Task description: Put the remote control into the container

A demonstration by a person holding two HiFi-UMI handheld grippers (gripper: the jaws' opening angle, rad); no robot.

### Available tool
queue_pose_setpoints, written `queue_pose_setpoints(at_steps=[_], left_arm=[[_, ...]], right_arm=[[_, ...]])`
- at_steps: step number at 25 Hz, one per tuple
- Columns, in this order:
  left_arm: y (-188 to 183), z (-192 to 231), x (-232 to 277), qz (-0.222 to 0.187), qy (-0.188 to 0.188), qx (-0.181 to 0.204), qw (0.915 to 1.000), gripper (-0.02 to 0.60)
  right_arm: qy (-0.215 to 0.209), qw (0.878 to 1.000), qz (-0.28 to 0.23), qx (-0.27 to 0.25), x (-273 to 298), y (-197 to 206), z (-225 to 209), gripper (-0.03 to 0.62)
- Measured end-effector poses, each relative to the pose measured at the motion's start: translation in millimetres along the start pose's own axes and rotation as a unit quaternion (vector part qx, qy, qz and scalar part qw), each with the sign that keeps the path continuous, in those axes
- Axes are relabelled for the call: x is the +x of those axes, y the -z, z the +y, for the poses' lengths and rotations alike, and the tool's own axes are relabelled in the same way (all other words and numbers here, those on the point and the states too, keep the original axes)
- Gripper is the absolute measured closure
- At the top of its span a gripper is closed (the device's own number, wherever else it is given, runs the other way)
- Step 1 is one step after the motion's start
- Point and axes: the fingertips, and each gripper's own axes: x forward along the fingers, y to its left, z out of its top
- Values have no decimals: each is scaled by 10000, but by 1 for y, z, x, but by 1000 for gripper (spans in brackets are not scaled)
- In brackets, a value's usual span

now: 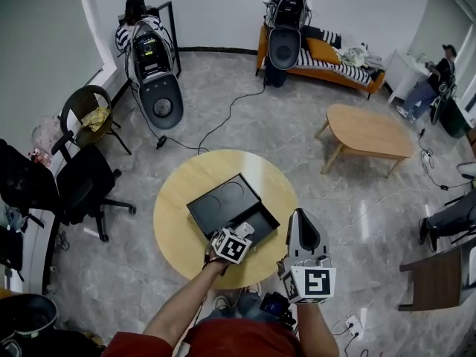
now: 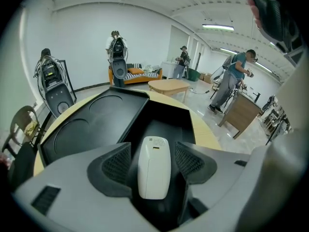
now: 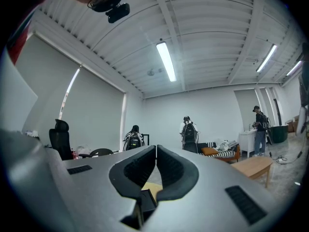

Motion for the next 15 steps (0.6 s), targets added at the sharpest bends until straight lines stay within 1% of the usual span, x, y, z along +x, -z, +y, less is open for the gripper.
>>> queue_pose_setpoints(at_steps=[4,11,15], left_arm=[[-10,2,-13,-219,-180,-8,9996,305],[-35,1,-44,-650,-293,-119,9974,305],[-50,-4,-65,-951,-397,1,9947,306]], right_arm=[[-17,10000,15,1,0,3,2,571],[-62,10000,-17,-16,3,1,10,571],[-24,10000,9,-6,2,3,12,571]])
